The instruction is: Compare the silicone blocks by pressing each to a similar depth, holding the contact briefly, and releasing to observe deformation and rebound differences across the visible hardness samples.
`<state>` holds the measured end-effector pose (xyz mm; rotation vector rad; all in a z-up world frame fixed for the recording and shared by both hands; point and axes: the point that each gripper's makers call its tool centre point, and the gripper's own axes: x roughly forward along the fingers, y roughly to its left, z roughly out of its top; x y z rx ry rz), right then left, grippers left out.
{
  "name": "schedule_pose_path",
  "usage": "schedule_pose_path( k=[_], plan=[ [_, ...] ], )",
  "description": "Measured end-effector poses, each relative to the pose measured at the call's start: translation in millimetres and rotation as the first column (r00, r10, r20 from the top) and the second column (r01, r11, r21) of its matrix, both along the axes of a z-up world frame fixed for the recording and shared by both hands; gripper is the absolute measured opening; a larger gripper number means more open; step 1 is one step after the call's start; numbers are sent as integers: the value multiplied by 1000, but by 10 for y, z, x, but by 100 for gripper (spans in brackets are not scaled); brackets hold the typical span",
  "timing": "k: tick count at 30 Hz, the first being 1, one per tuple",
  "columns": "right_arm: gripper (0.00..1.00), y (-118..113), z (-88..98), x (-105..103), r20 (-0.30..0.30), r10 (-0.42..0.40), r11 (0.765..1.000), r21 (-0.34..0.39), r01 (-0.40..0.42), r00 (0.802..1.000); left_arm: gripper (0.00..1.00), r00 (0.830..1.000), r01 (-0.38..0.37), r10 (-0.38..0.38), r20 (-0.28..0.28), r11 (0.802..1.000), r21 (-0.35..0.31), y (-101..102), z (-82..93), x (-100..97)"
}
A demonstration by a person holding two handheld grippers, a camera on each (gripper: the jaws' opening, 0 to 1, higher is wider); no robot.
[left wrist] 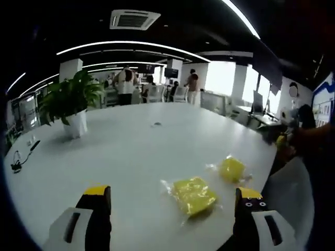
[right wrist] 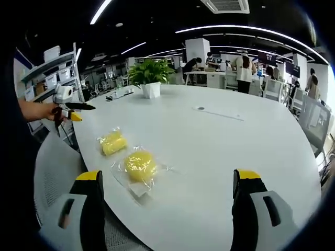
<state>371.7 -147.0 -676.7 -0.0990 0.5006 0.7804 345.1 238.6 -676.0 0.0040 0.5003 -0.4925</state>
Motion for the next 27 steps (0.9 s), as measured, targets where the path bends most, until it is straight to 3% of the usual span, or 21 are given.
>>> schedule_pose_path(
  k=[12, 15, 27],
  plan=[
    [96, -36, 3, -2, -6, -13, 1000, 11, 13, 1000, 100, 999, -25, 24, -22, 999, -25, 10, 36, -8],
    [96, -27, -4, -7, -7, -9, 1000, 12, 9, 1000, 100, 999, -14, 10, -45, 997, -71, -85, 79, 4],
    [96, -56, -28, -20, -16, -15, 1000, 18, 15, 1000, 99, 998, 23, -28, -51, 995, -100, -398, 226, 165]
  ],
)
